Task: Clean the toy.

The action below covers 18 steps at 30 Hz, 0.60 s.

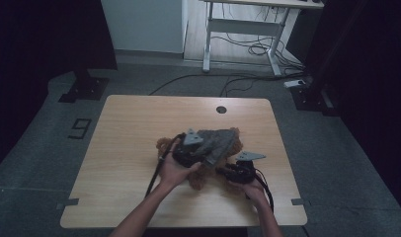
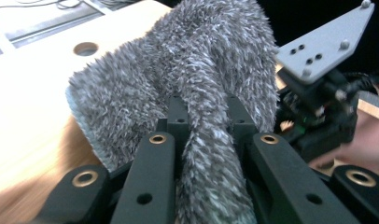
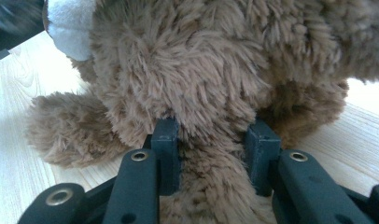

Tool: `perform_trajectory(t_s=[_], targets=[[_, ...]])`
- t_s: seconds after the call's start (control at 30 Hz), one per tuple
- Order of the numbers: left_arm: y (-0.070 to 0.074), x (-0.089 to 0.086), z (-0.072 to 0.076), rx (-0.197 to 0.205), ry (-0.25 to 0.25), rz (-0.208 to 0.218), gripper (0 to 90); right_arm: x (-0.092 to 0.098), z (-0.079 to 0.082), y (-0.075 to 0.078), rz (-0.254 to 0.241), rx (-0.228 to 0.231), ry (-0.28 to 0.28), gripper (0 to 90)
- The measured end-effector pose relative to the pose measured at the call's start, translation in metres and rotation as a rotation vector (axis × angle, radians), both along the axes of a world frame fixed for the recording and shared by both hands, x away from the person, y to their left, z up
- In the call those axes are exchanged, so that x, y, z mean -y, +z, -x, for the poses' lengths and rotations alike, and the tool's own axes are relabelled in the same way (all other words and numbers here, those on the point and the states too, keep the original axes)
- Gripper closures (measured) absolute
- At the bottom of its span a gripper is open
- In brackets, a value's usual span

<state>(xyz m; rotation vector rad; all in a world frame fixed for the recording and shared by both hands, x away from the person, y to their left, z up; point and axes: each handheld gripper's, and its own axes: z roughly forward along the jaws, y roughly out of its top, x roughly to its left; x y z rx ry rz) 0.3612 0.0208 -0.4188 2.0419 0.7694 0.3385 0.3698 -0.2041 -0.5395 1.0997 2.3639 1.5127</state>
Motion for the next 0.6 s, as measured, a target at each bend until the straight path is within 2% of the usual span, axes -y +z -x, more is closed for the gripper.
perform_trajectory(t_s=[0.03,0.07,0.13,0.17,0.27,0.3,0.4,0.47,0.53,0.6], targets=[[-0.003,0.011,-0.003,0.000,-0.002,-0.017,76.5,0.000,0.000,0.000,0.001,-0.002,0.002,63.4],[-0.007,0.022,-0.007,0.008,0.004,-0.067,76.4,0.000,0.000,0.000,0.000,-0.001,0.003,63.5],[-0.017,0.032,-0.015,0.010,0.027,-0.128,76.4,0.000,0.001,0.000,0.005,0.000,0.006,64.0],[-0.024,0.033,-0.018,-0.010,0.034,-0.123,76.4,0.000,0.001,0.000,0.008,0.001,0.005,64.3],[-0.033,0.022,-0.022,-0.039,0.043,-0.067,76.7,-0.002,0.001,0.000,0.028,0.000,0.000,64.7],[-0.032,0.017,-0.021,-0.039,0.048,-0.061,76.9,-0.002,0.001,0.000,0.029,-0.001,0.000,64.9],[-0.029,0.004,-0.015,-0.008,0.073,-0.094,76.9,-0.002,0.001,0.000,0.029,-0.002,0.004,65.2],[-0.029,-0.007,-0.013,-0.005,0.089,-0.109,77.0,-0.002,0.001,0.000,0.027,-0.003,0.005,65.4],[-0.031,-0.021,-0.011,0.010,0.115,-0.137,77.0,-0.002,0.001,0.000,0.027,-0.007,0.002,65.5],[-0.033,-0.038,-0.007,0.021,0.142,-0.146,77.1,-0.001,0.001,0.000,0.026,-0.007,0.006,65.5]])
